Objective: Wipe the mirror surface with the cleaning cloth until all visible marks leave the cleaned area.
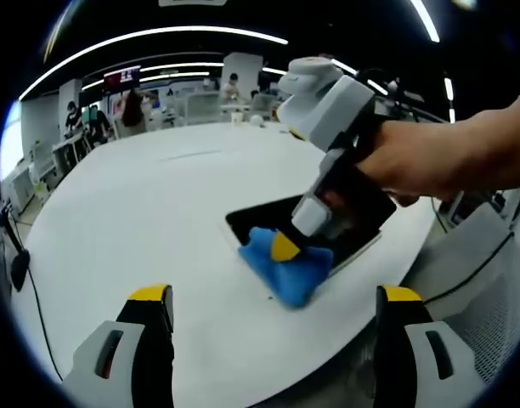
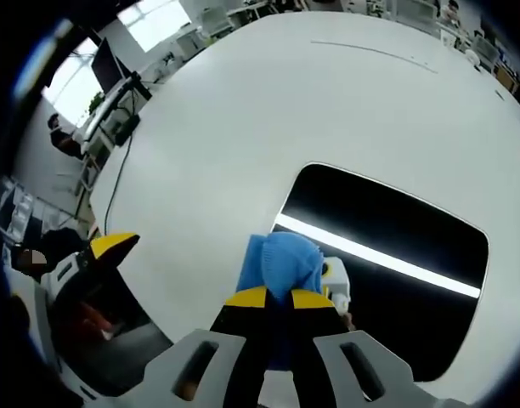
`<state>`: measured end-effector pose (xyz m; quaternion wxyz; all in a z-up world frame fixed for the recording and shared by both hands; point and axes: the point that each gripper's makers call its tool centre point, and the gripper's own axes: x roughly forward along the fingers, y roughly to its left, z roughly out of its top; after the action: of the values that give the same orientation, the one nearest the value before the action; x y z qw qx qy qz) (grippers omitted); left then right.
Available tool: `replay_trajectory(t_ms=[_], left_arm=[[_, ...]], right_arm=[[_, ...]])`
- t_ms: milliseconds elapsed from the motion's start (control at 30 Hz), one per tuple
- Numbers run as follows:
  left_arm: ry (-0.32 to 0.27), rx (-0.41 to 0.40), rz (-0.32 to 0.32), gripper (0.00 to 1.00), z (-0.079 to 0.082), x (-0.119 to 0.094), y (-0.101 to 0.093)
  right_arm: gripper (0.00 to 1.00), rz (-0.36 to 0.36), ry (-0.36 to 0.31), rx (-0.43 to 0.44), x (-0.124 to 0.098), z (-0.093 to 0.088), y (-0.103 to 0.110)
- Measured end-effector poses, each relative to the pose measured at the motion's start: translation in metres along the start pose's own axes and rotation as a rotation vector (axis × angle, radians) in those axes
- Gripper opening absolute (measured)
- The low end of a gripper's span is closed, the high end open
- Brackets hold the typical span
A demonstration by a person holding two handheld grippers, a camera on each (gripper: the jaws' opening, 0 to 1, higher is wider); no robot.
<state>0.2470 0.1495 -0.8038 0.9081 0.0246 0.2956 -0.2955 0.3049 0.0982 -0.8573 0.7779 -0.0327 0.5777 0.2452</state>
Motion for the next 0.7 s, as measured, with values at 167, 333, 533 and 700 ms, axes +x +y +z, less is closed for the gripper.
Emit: replay_trajectory(t_ms=[167,333,533,700], left_arm=[[-0.002,-0.014,-0.006,1.00,0.000,0.000,-0.001],[0.000,-0.015,-0.003,1.00,-0.001,0.000,0.000],[0.009,-0.020,-0.002,1.00,-0.002,0.001,0.000],[-0.004,-0.063,0.008,1.00,0.005,-0.002,0.003]], right_arm=[[0.02,-0.001,-0.006,-0.001,0.000,0.006,-0.002],[0.02,-0.004,-0.007,-0.004,0.002,0.016,-0.007],[0.02,-0.009,-0.012,-0.005,0.005,0.027,-0.013],[0.02,-0.016,-0.007,-0.020,0.007,0.035,-0.017]])
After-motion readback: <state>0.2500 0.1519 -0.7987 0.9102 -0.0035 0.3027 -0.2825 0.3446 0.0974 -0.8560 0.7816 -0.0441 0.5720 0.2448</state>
